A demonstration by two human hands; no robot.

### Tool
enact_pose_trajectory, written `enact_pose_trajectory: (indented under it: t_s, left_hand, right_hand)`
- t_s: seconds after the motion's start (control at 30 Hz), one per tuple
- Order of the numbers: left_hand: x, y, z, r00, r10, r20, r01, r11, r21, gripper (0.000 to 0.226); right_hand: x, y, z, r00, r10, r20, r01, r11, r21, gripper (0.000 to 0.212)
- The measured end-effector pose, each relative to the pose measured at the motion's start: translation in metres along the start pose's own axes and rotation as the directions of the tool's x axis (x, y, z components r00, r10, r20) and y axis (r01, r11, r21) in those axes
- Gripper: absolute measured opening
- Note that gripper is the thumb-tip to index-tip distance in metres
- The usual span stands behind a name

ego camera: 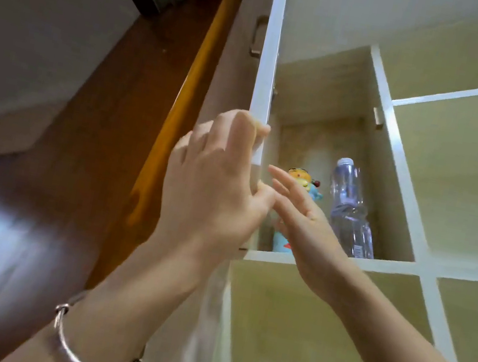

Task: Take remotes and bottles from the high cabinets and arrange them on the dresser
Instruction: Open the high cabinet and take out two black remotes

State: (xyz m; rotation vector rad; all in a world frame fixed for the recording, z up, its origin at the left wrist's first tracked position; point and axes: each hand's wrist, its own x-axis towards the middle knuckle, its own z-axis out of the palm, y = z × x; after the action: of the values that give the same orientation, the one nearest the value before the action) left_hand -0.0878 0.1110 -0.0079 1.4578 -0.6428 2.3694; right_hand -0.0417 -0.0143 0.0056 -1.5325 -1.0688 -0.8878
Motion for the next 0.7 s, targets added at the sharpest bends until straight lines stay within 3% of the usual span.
enact_pose_trajectory:
  t_s: [0.1, 0.27, 0.47, 0.7]
  left_hand:
    - [-0.001, -0.009, -0.017, 1.0, -0.013, 0.003, 0.013, 0.996, 0.085, 0.046]
    - [-0.004, -0.039, -0.038, 0.983, -0.167, 0.082, 0.155, 0.979, 0.134, 0.035]
    - [-0.01, -0.052, -0.038, 0.956, -0.216, 0.199, 0.2, 0.975, 0.098, 0.041]
    - [-0.019, -0.048, -0.043, 0.947, -0.239, 0.212, 0.23, 0.971, 0.069, 0.047]
  right_hand:
    - [0.003, 0.009, 0.022, 1.0, -0.017, 0.024, 0.017, 1.0, 0.0, 0.031]
    - [0.008, 0.014, 0.049, 0.999, -0.048, 0.024, 0.051, 0.991, -0.127, 0.042]
    - [0.013, 0.017, 0.058, 0.999, -0.048, 0.006, 0.049, 0.992, -0.117, 0.038]
    - [0.008, 0.014, 0.06, 0.997, -0.054, -0.06, 0.045, 0.989, -0.138, 0.043]
